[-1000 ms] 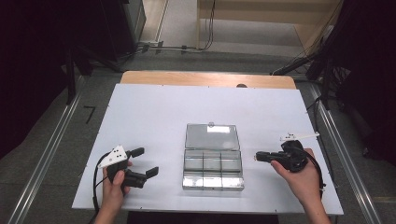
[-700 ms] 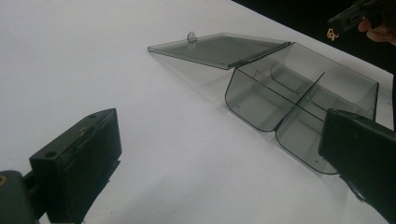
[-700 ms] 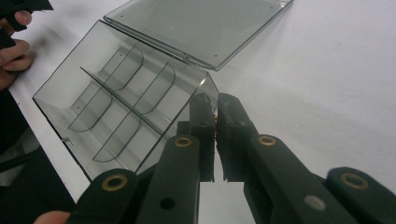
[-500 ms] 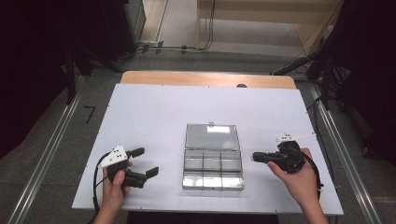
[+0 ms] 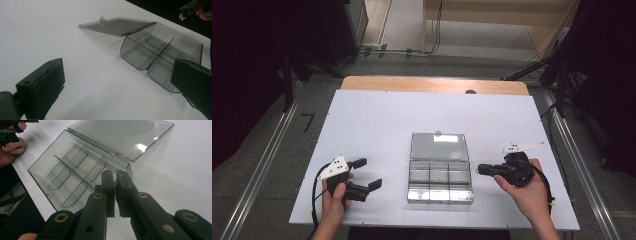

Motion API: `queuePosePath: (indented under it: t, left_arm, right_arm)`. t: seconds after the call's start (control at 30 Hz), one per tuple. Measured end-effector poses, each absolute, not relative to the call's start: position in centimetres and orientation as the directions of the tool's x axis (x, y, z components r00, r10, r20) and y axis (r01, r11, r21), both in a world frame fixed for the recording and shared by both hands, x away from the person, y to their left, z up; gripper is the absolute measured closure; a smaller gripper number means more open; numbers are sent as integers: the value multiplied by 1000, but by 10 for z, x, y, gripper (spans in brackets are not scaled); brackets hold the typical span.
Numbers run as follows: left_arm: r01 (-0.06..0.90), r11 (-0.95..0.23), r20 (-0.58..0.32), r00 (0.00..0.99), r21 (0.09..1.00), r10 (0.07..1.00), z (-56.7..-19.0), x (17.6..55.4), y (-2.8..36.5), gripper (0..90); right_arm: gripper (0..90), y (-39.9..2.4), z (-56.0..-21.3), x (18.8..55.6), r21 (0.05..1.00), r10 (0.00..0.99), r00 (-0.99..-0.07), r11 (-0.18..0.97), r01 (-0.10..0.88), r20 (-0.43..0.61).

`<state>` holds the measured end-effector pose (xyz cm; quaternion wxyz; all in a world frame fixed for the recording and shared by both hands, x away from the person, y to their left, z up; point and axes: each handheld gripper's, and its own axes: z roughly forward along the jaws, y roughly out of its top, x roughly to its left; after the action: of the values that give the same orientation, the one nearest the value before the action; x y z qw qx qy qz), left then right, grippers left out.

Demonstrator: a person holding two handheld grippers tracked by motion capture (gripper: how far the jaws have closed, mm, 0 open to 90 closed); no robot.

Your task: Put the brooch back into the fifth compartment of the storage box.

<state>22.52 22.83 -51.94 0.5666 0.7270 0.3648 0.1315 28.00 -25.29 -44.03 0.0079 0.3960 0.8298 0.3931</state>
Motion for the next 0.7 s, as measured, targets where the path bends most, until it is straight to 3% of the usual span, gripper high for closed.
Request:
queuePosePath:
  t: [0.7]
  left_arm:
    - [381, -95, -220, 700, 920, 680, -519, 225, 228, 0]
  right_arm:
    - [840, -232, -445, 275, 645, 635, -717, 425, 635, 288]
